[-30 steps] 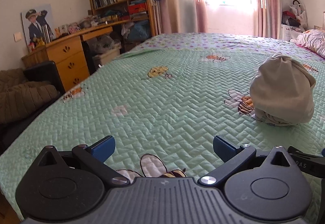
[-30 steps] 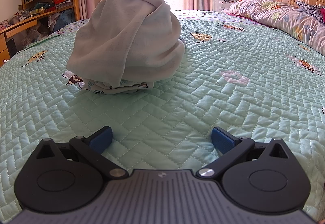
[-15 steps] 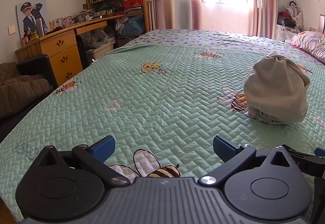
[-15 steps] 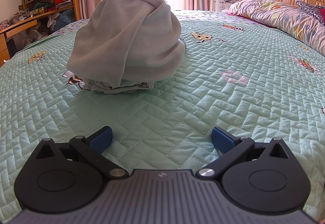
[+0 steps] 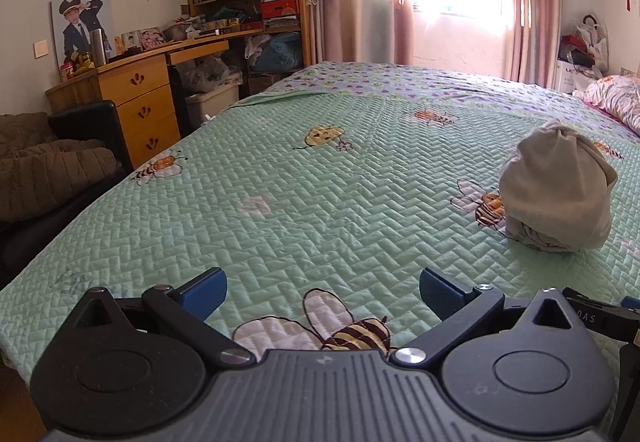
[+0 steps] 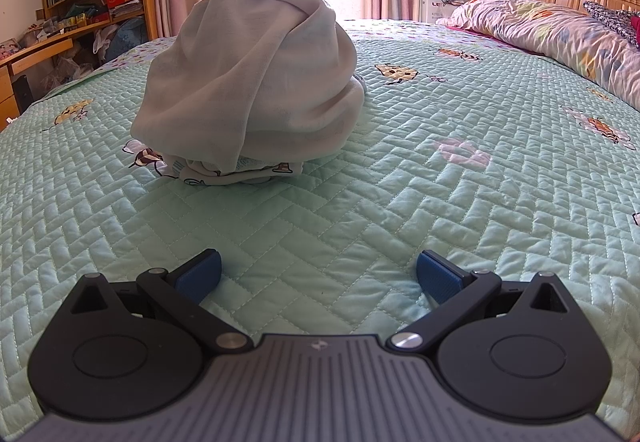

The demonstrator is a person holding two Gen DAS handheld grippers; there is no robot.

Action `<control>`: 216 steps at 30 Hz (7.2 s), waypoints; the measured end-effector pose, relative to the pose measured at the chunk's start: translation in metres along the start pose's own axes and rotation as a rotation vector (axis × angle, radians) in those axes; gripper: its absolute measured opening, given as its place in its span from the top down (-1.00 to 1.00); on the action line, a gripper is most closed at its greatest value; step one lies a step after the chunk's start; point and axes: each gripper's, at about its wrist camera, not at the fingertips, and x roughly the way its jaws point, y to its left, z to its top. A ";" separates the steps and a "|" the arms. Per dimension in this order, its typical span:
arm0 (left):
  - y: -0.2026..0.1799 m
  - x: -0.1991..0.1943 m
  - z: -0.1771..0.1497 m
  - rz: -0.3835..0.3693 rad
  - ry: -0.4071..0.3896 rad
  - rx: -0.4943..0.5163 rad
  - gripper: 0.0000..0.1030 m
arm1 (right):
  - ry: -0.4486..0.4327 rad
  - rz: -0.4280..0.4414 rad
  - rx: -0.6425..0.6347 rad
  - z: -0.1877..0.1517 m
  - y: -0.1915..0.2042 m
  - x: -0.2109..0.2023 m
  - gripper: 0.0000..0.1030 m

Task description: Fold clothes

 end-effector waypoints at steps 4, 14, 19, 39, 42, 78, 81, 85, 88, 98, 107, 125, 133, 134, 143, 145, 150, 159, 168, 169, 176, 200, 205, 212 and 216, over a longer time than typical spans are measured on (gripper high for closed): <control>0.012 -0.006 0.001 -0.009 -0.005 -0.036 -0.99 | 0.000 -0.001 0.001 -0.001 0.000 -0.002 -1.00; 0.030 -0.029 -0.003 -0.044 0.001 -0.091 -0.99 | -0.001 -0.001 0.001 0.000 -0.001 -0.003 -1.00; 0.050 -0.043 -0.003 -0.068 -0.035 -0.154 -0.99 | -0.001 -0.002 0.001 0.000 -0.001 -0.003 -1.00; 0.045 0.020 -0.022 -0.203 0.162 -0.213 -0.99 | -0.001 -0.002 0.001 0.000 -0.001 -0.003 -1.00; 0.036 0.036 -0.024 -0.195 0.200 -0.190 -0.99 | -0.001 -0.002 0.002 0.000 -0.001 -0.004 -1.00; 0.043 0.045 -0.017 -0.195 0.133 -0.209 -0.99 | -0.145 0.620 0.481 0.078 -0.064 -0.030 0.48; 0.051 0.025 -0.012 -0.204 0.099 -0.221 -0.99 | -0.272 0.651 0.353 0.089 -0.067 -0.109 0.50; 0.056 -0.003 -0.009 -0.225 0.059 -0.239 -0.99 | -0.453 0.691 0.173 0.092 -0.076 -0.226 0.50; 0.055 -0.022 -0.015 -0.258 0.040 -0.256 -0.99 | -0.406 0.734 0.093 0.071 -0.081 -0.267 -0.05; 0.022 -0.041 -0.060 -0.380 0.145 -0.118 -0.99 | -0.069 0.696 0.360 -0.065 -0.144 -0.253 -0.61; 0.000 -0.035 -0.084 -0.399 0.237 -0.066 -0.98 | -0.017 0.605 0.191 -0.065 -0.101 -0.227 -0.60; 0.021 -0.043 -0.093 -0.405 0.234 -0.062 -0.98 | 0.101 0.651 0.055 -0.079 -0.057 -0.230 0.73; 0.040 -0.045 -0.089 -0.385 0.213 -0.118 -0.98 | -0.108 0.710 0.104 -0.010 -0.055 -0.250 0.79; 0.042 -0.046 -0.087 -0.384 0.207 -0.126 -0.98 | -0.158 0.716 0.119 0.006 -0.057 -0.253 0.79; 0.055 -0.053 -0.076 -0.384 0.143 -0.174 -0.99 | -0.301 0.774 0.244 0.091 -0.057 -0.240 -0.46; 0.057 -0.052 -0.077 -0.383 0.147 -0.180 -0.99 | -0.174 0.716 0.231 0.064 -0.050 -0.213 -0.51; 0.062 -0.041 -0.083 -0.370 0.178 -0.184 -0.99 | -0.043 0.638 0.305 -0.011 -0.061 -0.183 -0.50; 0.054 -0.031 -0.086 -0.377 0.199 -0.180 -0.99 | -0.036 0.650 0.328 0.024 -0.053 -0.144 -0.50; 0.070 -0.028 -0.082 -0.339 0.183 -0.192 -0.98 | 0.115 0.680 0.248 0.007 0.031 -0.076 0.87; 0.074 -0.027 -0.081 -0.336 0.178 -0.204 -0.98 | 0.087 0.722 0.205 0.003 0.041 -0.089 0.87; 0.076 -0.024 -0.078 -0.359 0.166 -0.231 -0.98 | 0.073 0.910 -0.017 -0.029 0.054 -0.154 0.73; -0.028 0.035 -0.057 -0.487 0.203 0.098 0.52 | 0.070 0.728 0.503 -0.015 -0.066 -0.111 0.75; 0.006 -0.029 -0.014 -0.563 -0.037 0.031 0.79 | -0.126 0.778 0.376 0.004 -0.089 -0.188 0.79; 0.050 -0.086 -0.028 -0.604 -0.144 -0.012 0.76 | -0.234 0.760 0.249 0.003 -0.127 -0.256 -0.10; 0.069 -0.085 -0.047 -0.606 -0.070 -0.087 0.77 | -0.088 0.700 0.155 -0.019 -0.108 -0.246 -0.31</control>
